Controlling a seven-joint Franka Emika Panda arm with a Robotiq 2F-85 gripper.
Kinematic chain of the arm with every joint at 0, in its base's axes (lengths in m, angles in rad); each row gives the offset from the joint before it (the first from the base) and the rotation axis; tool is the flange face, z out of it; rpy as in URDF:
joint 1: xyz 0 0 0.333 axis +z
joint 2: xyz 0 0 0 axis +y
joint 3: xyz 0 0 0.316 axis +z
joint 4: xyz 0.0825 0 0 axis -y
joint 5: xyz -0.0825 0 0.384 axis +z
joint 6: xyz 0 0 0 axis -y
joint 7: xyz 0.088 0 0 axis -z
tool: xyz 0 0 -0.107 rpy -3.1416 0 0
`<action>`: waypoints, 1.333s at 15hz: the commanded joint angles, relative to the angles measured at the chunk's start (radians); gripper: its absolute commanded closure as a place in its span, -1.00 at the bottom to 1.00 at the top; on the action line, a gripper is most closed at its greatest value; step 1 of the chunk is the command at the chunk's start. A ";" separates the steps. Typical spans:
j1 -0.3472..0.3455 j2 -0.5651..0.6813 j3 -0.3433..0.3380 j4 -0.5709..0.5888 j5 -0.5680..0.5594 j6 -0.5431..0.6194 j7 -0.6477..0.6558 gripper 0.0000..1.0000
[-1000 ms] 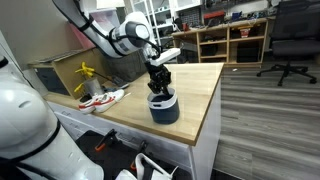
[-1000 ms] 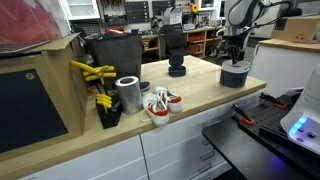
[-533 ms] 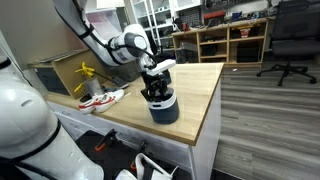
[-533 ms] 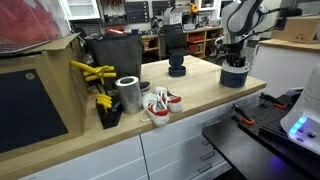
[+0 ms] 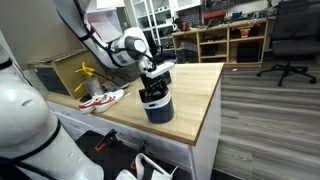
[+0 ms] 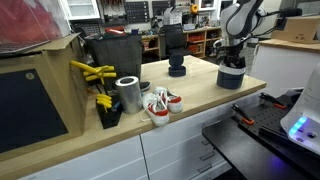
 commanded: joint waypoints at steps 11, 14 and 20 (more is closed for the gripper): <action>-0.002 -0.052 -0.010 -0.101 -0.121 0.099 -0.042 -0.77; -0.002 -0.030 -0.012 -0.114 -0.131 0.129 -0.058 -1.00; 0.014 0.018 0.008 -0.081 -0.160 0.108 -0.052 -0.04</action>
